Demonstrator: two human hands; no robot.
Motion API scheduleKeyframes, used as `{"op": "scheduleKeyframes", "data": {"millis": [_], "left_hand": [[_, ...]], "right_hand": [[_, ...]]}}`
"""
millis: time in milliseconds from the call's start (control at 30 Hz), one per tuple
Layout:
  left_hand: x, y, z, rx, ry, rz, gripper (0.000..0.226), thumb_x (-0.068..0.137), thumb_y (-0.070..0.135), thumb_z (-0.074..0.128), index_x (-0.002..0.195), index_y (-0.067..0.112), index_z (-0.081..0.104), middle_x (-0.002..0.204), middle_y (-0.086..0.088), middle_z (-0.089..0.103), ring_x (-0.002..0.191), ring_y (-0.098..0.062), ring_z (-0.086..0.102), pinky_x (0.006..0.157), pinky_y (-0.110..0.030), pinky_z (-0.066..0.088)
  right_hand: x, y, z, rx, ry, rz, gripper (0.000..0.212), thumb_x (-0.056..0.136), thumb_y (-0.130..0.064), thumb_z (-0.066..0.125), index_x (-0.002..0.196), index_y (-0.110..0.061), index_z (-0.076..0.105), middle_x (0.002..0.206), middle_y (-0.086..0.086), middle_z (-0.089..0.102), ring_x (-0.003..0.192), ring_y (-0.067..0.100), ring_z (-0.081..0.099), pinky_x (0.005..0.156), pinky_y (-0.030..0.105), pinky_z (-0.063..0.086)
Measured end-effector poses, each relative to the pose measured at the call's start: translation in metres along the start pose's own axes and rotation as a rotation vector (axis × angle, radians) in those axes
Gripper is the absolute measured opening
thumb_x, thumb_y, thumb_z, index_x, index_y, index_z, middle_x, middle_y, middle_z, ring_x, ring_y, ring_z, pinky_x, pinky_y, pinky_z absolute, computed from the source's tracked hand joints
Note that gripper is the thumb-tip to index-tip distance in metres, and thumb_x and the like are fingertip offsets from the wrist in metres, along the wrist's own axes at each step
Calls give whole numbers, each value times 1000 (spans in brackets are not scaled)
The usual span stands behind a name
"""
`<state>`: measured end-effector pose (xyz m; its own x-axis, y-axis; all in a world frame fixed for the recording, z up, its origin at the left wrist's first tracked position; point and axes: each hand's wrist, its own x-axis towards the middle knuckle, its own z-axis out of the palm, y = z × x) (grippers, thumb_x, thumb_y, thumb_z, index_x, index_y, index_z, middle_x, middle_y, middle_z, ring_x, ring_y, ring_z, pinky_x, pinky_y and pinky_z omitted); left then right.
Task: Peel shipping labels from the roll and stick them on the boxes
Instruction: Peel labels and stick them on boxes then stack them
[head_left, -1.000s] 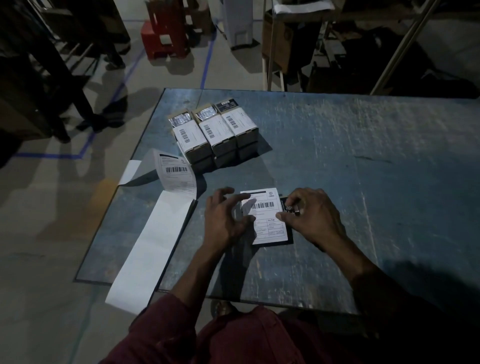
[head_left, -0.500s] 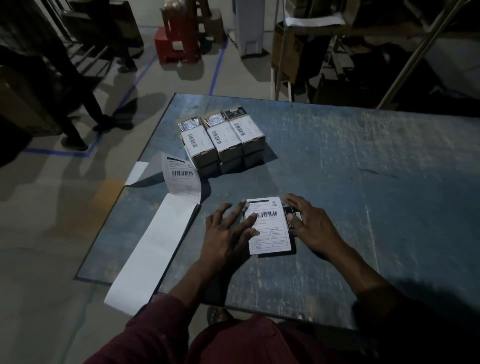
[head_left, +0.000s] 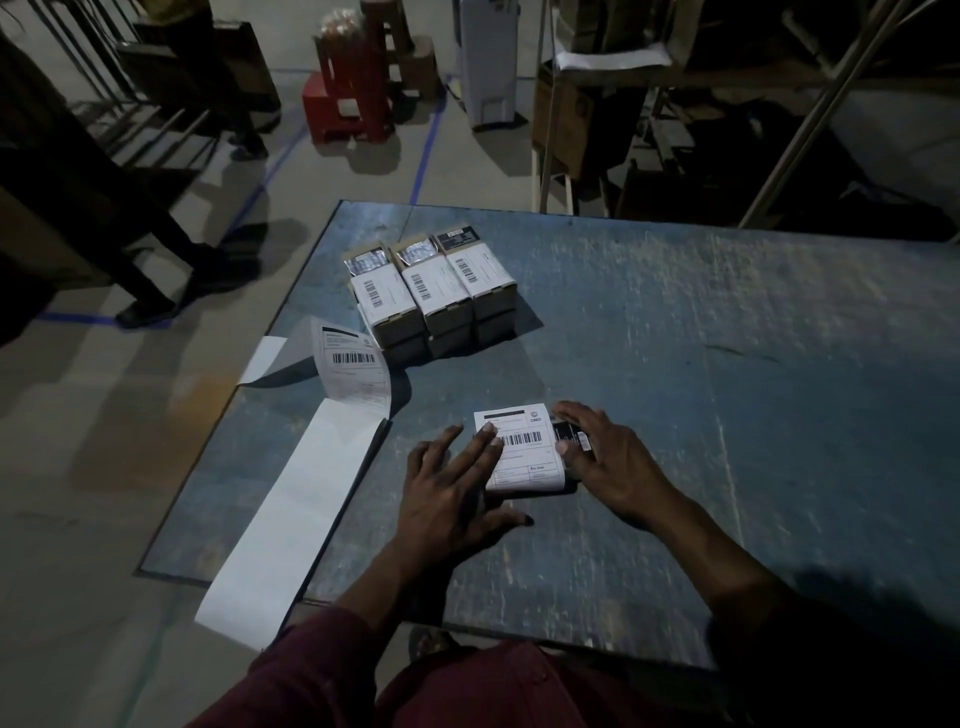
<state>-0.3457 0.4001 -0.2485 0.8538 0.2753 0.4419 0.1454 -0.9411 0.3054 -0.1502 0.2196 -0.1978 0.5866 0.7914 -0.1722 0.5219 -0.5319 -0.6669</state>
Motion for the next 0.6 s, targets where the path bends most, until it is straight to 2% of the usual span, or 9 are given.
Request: {"op": "scheduleKeyframes", "data": {"millis": [67,133,200,300,367,433,533,600], "left_hand": [[2,-2,-3,-63,-7,23,96,78,83,69,145,16,62,159,-1,50,146,-35,44,107,-55,40],[6,-5,-3,-173,-20,74,97,78,73,77,149,9,57,161,-9,46,150,-35,41,114,-56,40],[7,-8,-1,-254,-62,90,100,77,59,87,152,4,50,164,-14,41,154,-32,36,120,-55,38],[11,-13,-2,-231,-132,85,94,79,48,85,156,8,46,168,-11,34,157,-35,29,118,-59,38],[17,-16,-6,-128,-152,121,89,84,49,78,158,13,44,171,-7,27,159,-36,19,120,-66,28],[27,-18,-14,-66,-165,170,88,87,50,72,161,16,39,173,-6,21,161,-35,11,120,-70,22],[43,-17,-30,-65,-110,256,83,88,45,74,158,10,43,171,-15,26,160,-36,18,123,-69,20],[54,-13,-44,-78,-57,308,74,90,41,75,152,10,51,167,-16,34,157,-36,27,125,-62,21]], "right_hand": [[-4,-7,-7,-5,-18,-12,69,90,-70,59,150,-47,34,152,-11,52,138,26,53,111,48,47],[-7,-10,-14,-37,-73,-41,84,82,-60,75,152,-47,30,152,-13,49,136,20,52,112,45,46],[-6,-6,-19,-87,-140,-54,99,76,-42,84,155,-48,23,155,-10,45,138,18,50,114,44,46],[9,-1,-26,-122,-203,-44,111,78,-11,83,160,-47,17,153,-5,50,131,15,56,109,30,49],[21,0,-35,-54,-243,-28,116,77,-9,86,162,-45,17,150,-9,55,124,8,61,103,22,51],[31,-2,-45,23,-298,-8,121,75,-10,90,162,-47,15,149,-15,55,125,5,60,103,21,51],[41,-2,-55,82,-430,-11,124,73,-11,93,163,-45,15,149,-10,54,134,4,52,96,5,44],[42,-7,-62,124,-505,-19,116,77,-14,92,162,-44,18,151,-3,55,132,3,53,90,3,44]]}}
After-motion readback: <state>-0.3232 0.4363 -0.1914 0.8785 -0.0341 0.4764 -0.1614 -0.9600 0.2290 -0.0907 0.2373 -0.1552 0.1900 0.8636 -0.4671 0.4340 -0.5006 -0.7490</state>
